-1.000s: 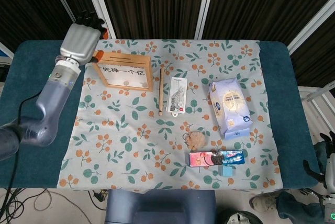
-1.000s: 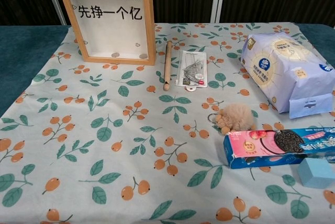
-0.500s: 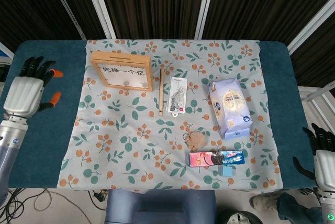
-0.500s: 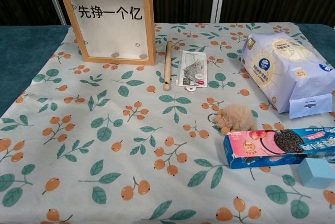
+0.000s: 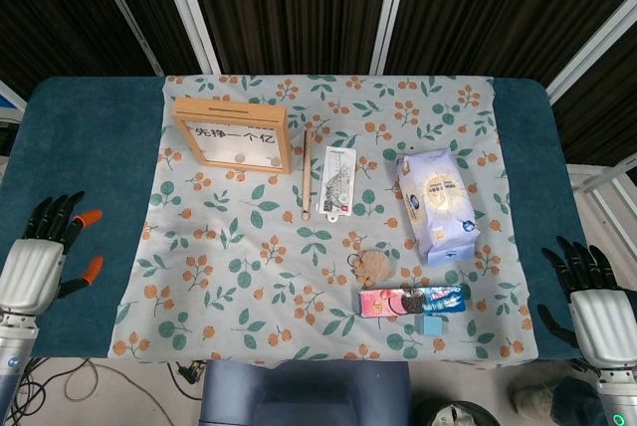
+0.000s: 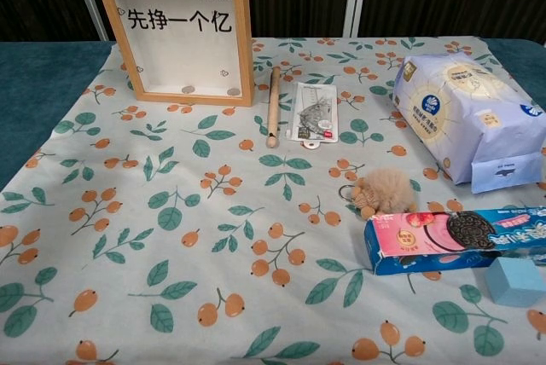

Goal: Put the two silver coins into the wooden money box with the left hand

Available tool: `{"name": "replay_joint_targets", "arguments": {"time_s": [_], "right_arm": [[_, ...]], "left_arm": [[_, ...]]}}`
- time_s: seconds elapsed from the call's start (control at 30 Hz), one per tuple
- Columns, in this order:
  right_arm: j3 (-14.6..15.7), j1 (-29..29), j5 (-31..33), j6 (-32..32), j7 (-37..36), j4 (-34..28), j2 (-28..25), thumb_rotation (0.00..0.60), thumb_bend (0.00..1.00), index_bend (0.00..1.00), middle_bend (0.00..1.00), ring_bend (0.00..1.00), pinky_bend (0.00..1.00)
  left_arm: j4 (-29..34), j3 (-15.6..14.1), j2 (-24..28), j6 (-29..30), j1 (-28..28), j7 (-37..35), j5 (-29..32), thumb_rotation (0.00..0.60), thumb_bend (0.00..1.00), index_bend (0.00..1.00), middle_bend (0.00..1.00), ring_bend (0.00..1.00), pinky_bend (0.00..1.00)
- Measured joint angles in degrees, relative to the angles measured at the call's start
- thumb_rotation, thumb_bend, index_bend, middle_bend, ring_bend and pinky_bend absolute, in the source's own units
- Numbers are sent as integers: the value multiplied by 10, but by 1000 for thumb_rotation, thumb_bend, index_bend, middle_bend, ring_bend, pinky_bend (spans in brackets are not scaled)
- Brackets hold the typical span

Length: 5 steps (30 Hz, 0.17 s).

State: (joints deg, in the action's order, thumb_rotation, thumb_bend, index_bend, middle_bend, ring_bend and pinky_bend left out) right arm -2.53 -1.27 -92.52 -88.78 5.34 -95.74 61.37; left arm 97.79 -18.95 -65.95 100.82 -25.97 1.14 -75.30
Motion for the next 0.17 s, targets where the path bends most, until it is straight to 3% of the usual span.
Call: {"name": "replay_joint_targets", "arguments": {"time_s": [0.17], "right_arm": [[0,-2,-4,-3,3,4,5,600,369,155,46,4,0]], "left_arm": [[-26,-2,-15,-2,34,-13,-19,600,315,208,1,0,0]]}}
